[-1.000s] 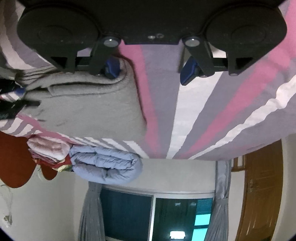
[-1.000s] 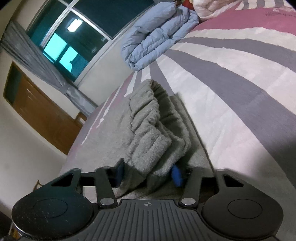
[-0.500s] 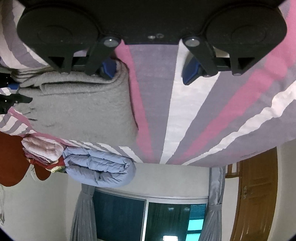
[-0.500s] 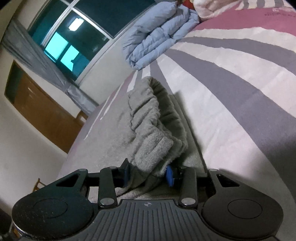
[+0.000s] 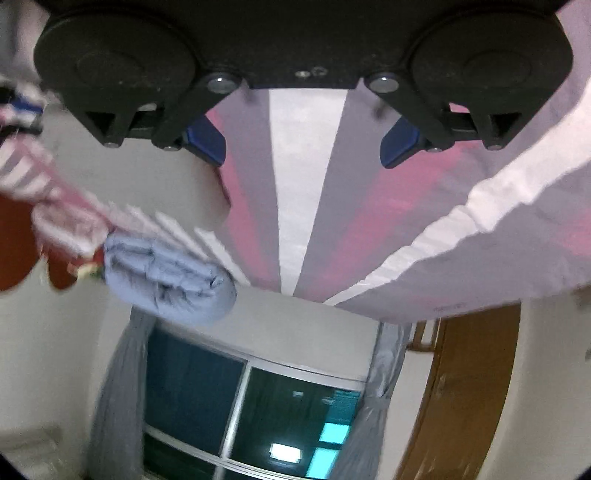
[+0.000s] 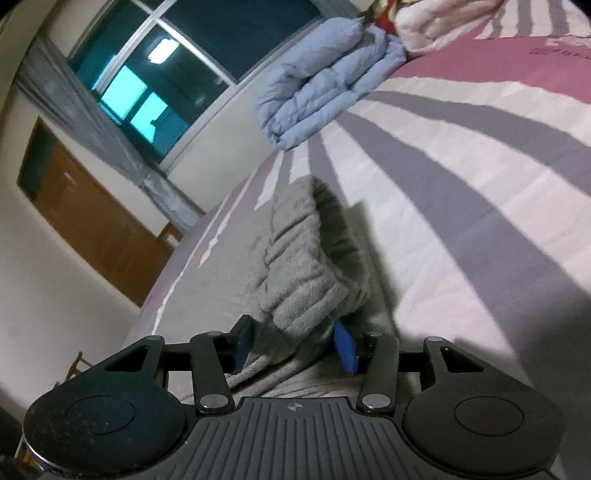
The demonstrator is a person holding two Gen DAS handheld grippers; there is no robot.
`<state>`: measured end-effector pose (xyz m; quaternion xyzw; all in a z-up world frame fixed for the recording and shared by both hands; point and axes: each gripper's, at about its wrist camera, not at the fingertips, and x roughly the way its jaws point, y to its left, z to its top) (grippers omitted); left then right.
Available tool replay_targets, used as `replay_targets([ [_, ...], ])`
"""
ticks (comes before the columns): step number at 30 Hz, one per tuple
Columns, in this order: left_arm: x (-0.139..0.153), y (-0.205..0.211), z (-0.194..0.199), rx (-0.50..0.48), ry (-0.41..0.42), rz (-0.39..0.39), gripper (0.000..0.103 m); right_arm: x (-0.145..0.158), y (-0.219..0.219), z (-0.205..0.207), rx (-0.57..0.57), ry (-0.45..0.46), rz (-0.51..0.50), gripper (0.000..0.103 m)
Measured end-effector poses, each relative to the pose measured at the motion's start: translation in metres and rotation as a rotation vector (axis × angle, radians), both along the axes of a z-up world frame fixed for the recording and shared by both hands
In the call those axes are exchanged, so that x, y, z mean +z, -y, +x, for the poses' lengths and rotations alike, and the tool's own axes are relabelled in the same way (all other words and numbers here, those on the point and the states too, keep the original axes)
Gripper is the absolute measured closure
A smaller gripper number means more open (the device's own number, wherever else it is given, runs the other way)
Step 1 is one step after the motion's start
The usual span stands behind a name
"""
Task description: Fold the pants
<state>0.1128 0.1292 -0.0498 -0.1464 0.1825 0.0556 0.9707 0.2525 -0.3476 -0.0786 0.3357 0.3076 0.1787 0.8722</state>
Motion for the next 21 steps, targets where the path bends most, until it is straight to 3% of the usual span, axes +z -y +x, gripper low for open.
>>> replay_targets([
  [5, 0.011, 0.022, 0.044, -0.122, -0.004, 0.057, 0.019, 0.024, 0.012, -0.006, -0.103, 0.102, -0.083, 0.055],
  [9, 0.011, 0.043, 0.098, -0.193, -0.045, 0.058, 0.02, 0.041, -0.012, 0.014, 0.019, 0.211, -0.075, 0.055],
  [12, 0.0, 0.056, 0.124, -0.2, -0.098, 0.101, 0.02, 0.042, -0.043, 0.037, 0.108, 0.223, -0.175, 0.056],
  [13, -0.009, 0.059, 0.132, -0.189, -0.13, 0.127, 0.014, 0.036, -0.054, 0.047, 0.137, 0.2, -0.224, 0.056],
  [15, -0.023, 0.056, 0.137, -0.179, -0.143, 0.125, 0.007, 0.013, -0.067, 0.069, 0.145, 0.092, -0.333, 0.064],
  [16, -0.027, 0.052, 0.138, -0.183, -0.146, 0.094, 0.007, 0.008, -0.062, 0.072, 0.11, 0.077, -0.334, 0.085],
  [17, -0.027, 0.048, 0.137, -0.189, -0.146, 0.071, 0.007, 0.007, -0.057, 0.074, 0.112, 0.069, -0.312, 0.09],
  [21, -0.005, 0.033, 0.133, -0.189, -0.1, 0.032, 0.022, 0.023, -0.042, 0.068, 0.135, 0.132, -0.242, 0.09],
])
